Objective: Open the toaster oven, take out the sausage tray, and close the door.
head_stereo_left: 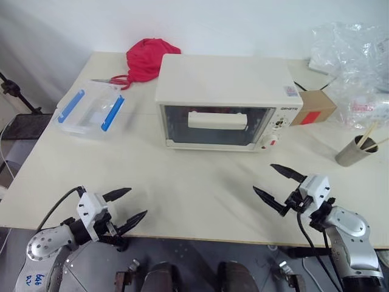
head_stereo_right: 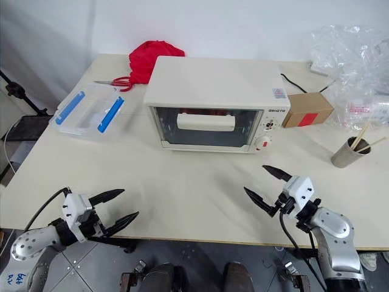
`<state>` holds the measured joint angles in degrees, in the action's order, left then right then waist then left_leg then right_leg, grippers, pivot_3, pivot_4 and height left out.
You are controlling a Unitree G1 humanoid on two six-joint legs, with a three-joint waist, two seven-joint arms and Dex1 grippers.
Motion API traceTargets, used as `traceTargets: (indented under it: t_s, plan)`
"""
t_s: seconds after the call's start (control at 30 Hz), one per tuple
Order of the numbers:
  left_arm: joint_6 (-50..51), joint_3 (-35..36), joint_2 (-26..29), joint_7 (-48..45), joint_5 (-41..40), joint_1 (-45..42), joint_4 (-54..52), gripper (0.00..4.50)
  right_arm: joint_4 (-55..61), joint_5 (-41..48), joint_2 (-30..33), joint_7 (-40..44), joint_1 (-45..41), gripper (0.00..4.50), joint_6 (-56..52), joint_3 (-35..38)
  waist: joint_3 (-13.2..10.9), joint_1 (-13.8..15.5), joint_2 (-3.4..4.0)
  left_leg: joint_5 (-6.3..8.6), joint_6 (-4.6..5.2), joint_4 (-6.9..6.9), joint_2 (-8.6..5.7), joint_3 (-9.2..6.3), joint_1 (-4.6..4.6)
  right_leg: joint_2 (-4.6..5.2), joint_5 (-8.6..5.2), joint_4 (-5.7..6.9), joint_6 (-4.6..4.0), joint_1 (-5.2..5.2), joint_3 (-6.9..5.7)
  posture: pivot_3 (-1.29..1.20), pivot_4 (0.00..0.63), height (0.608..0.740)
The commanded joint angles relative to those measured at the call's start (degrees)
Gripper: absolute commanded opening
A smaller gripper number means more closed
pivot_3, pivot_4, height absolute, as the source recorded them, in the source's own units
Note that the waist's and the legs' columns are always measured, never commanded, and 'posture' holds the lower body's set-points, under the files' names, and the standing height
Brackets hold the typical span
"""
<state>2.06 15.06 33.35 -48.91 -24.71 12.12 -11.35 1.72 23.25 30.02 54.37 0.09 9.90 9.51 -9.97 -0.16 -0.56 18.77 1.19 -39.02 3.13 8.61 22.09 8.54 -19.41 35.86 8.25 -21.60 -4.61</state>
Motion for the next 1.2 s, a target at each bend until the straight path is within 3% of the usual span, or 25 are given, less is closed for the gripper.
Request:
traceTargets:
  t_s: [0.03,0.13,0.27,0.4,0.93,1.07,1.2]
  plan:
    - [12.03,5.05,2.48,-1.42,-16.40,-2.31,-4.45,4.47,4.39,5.54,1.23,2.66,-2.00,4.50,-4.22,-0.35,-0.01,-0.11,0.00,0.00,0.00,0.00,0.00,0.00,0.00,0.00,0.00,0.01,0.00,0.00,0.00,0.00,0.150,0.740]
    - [19.41,9.24,6.82,-5.07,-28.08,-9.17,-4.59,4.47,11.27,12.83,1.64,0.20,-7.08,4.50,-15.31,-1.36,-0.05,-0.33,0.03,-0.04,-0.06,-0.02,0.16,-0.05,0.06,-0.07,0.00,0.09,-0.01,-0.08,-0.01,0.00,0.150,0.740]
    - [20.56,10.10,9.28,-5.06,-27.70,-16.41,-1.92,4.47,12.57,15.76,1.49,-3.15,-15.69,4.50,-23.49,-2.28,0.00,-0.67,0.13,-0.06,-0.12,-0.02,0.17,-0.08,-0.03,-0.11,0.02,0.12,-0.10,-0.03,-0.04,0.00,0.150,0.740]
    - [21.59,9.33,9.68,-6.91,-26.86,-17.80,-1.48,4.47,10.56,16.57,0.33,-5.24,-22.11,4.50,-27.37,-1.96,0.00,-1.31,0.13,-0.04,-0.10,0.01,0.09,-0.04,0.09,-0.12,0.02,0.10,-0.10,-0.13,-0.09,0.00,0.150,0.740]
    - [22.40,8.58,6.54,-5.55,-25.87,-16.57,-3.05,4.47,10.66,16.19,-3.48,0.23,-26.02,4.50,-27.59,-5.93,-0.02,-1.42,0.09,0.03,-0.10,0.06,-0.20,-0.05,0.24,-0.12,0.03,0.11,-0.09,-0.31,-0.21,0.00,0.150,0.740]
    - [22.80,9.06,6.18,-4.50,-26.32,-18.10,-2.24,4.47,12.56,13.91,-1.59,6.73,-23.94,4.50,-23.04,-7.46,-0.02,-1.41,0.09,0.03,-0.10,0.08,-0.20,-0.05,0.24,-0.12,0.03,0.10,-0.09,-0.33,-0.22,0.00,0.150,0.740]
    - [24.41,8.58,6.50,-3.34,-25.94,-20.21,-0.85,4.47,11.24,5.32,2.27,16.04,-19.81,4.50,-9.53,-10.75,-0.03,-1.52,0.07,0.04,-0.10,0.19,-0.22,0.01,0.26,-0.12,0.03,0.09,-0.09,-0.42,-0.22,0.00,0.150,0.740]
